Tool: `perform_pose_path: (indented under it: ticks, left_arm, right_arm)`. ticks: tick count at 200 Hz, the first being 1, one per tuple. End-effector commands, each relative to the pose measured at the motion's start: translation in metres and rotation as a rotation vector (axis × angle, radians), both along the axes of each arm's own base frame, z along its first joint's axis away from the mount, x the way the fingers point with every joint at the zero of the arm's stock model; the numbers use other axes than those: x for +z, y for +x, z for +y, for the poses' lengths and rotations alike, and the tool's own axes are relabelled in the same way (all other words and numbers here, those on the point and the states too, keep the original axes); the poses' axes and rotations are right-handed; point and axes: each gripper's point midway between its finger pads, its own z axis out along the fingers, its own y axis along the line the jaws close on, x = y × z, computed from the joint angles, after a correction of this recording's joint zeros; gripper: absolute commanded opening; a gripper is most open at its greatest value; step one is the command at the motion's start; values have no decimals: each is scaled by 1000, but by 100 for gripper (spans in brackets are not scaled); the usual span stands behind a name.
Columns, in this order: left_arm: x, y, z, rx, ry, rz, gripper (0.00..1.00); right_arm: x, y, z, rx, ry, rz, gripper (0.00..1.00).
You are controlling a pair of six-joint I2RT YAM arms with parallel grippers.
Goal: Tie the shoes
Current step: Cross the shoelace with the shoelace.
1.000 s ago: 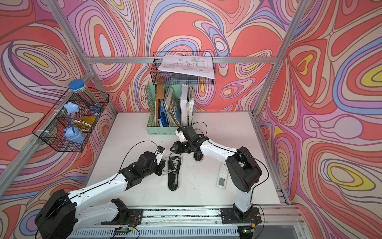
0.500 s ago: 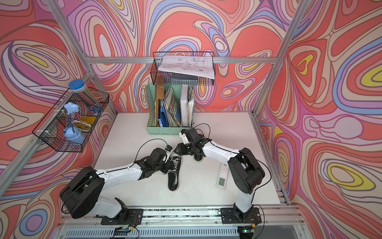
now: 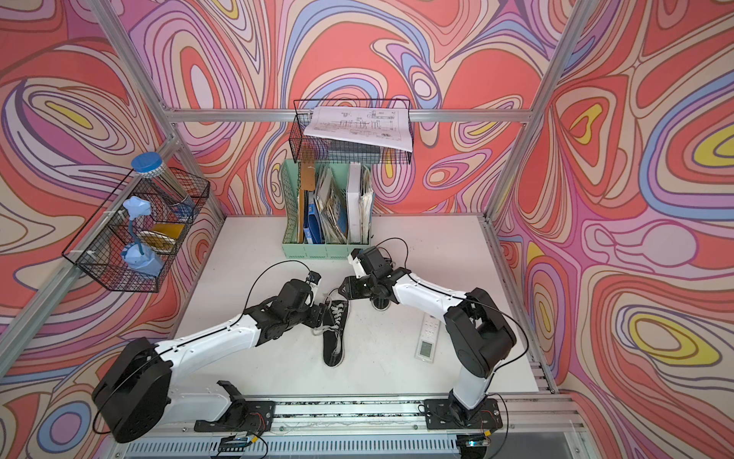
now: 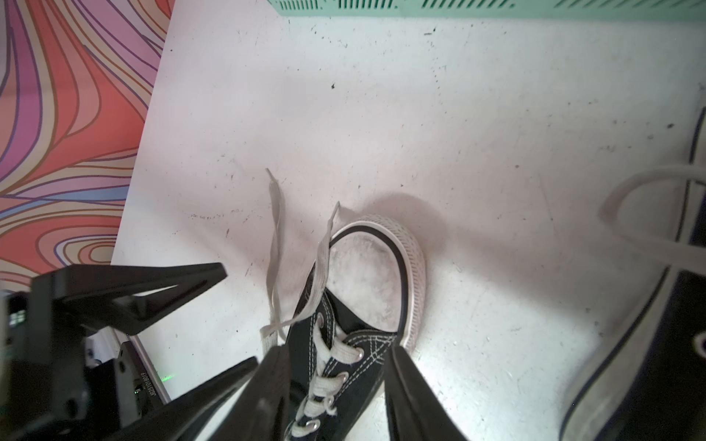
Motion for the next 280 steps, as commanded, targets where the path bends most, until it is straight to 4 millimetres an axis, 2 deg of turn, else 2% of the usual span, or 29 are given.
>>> perform_pose_path:
  ticks: [1,28,67,69,72,98,145,147,151,280]
  left_arm:
    - [-6,-21,21,38,23,45,71]
    - [-11,-36,30,29,27,60,69]
    - [-26,-46,27,35,-2,108,68]
    - [-37,-52,31,35,12,134,68]
    - [-42,-55,33,36,15,147,68]
    - [-50,-62,30,36,2,180,70]
    - [-63,-59,32,38,73,216,69]
    - [-54,-52,27,38,60,196,69]
    - [-52,-49,25,36,57,190,69]
    - [-59,-36,13,-24,105,175,68]
  right_arm:
    - [7,2,-5,-6,2,-37,42]
    - [4,4,-4,-5,5,-34,42]
    - [1,4,-1,1,16,-21,42]
    - [1,4,-1,1,16,-22,42]
    - [1,4,-1,1,16,-20,42]
    - [-1,4,-2,-2,10,-23,42]
    - [-1,3,0,3,23,-14,42]
    - [-1,3,0,4,23,-13,42]
    - [-1,3,0,4,23,-13,42]
    - [-7,1,2,11,26,5,43]
